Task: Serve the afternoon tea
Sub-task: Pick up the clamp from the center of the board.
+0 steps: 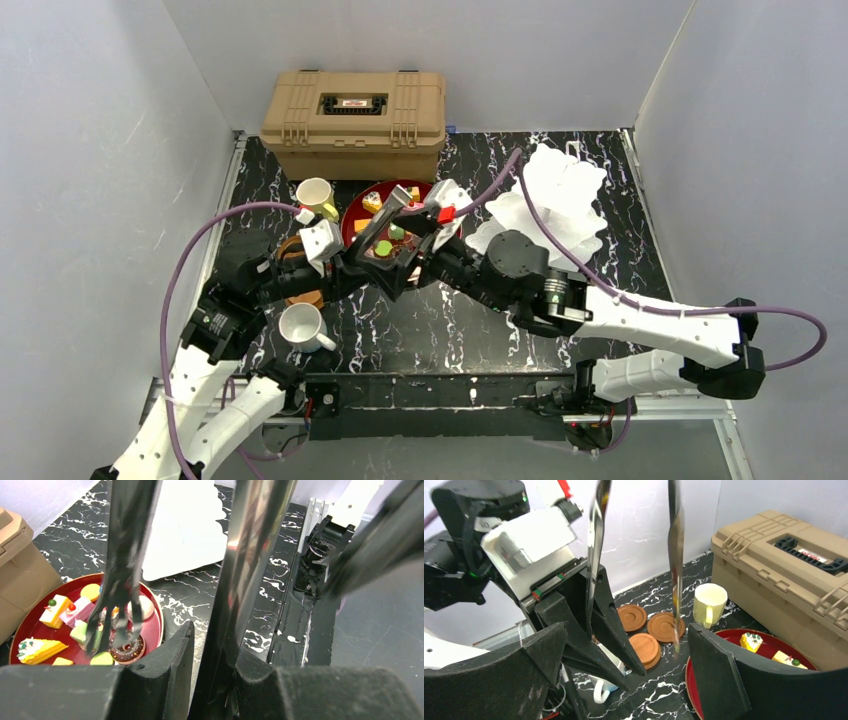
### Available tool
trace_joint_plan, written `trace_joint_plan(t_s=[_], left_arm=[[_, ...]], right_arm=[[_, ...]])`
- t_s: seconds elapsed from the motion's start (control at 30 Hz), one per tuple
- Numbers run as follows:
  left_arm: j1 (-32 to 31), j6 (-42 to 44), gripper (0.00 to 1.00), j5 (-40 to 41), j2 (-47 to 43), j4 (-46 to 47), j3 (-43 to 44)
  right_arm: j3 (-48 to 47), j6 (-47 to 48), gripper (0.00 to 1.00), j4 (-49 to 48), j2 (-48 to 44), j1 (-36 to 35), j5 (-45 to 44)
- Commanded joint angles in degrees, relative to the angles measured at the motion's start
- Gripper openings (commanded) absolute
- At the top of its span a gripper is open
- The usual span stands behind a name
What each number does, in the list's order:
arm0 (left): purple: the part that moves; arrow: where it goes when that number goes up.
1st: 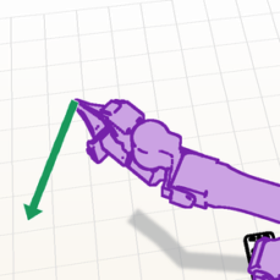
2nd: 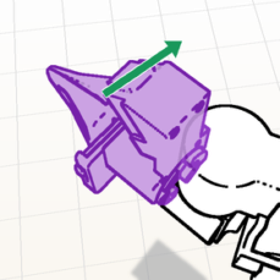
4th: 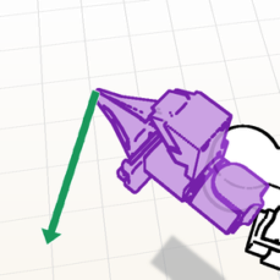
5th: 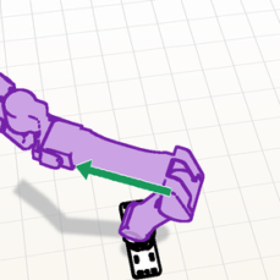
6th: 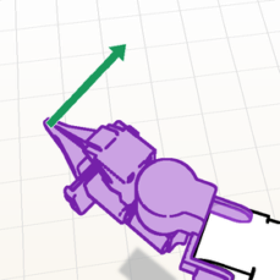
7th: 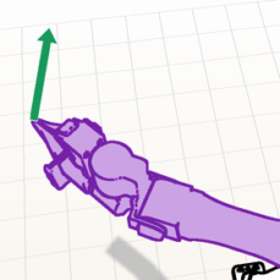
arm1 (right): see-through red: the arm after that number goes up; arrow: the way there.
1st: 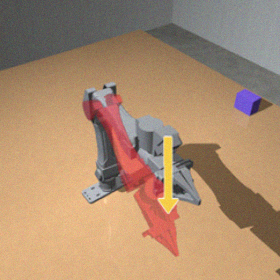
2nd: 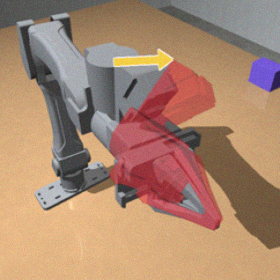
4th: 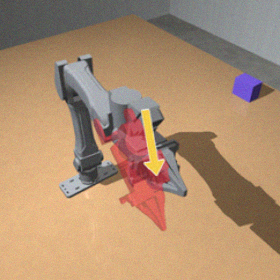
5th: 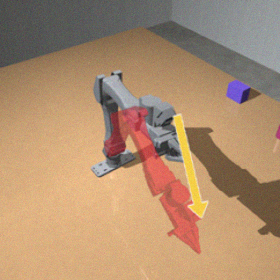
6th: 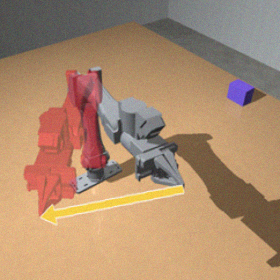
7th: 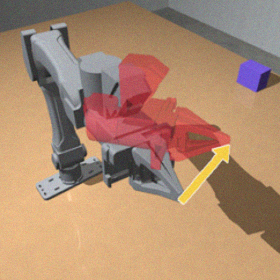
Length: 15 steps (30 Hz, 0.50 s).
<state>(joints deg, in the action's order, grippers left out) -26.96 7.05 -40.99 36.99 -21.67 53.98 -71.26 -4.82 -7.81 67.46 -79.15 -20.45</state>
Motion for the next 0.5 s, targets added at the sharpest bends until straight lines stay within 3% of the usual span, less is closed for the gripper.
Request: trace_joint_plan(t_s=[0.0,0.47], left_arm=[[-0.2,0.3,0.05,-1.1,-0.2,-0.1,1.5],[-0.2,0.5,0.05,-1.2,-0.5,-0.5,1.4]], right_arm=[[-1.3,-0.1,0.98,-2.3,2.4,-0.1,0.4],[-1.4,0.9,0.98,-3.4,2.0,0.0,2.0]])
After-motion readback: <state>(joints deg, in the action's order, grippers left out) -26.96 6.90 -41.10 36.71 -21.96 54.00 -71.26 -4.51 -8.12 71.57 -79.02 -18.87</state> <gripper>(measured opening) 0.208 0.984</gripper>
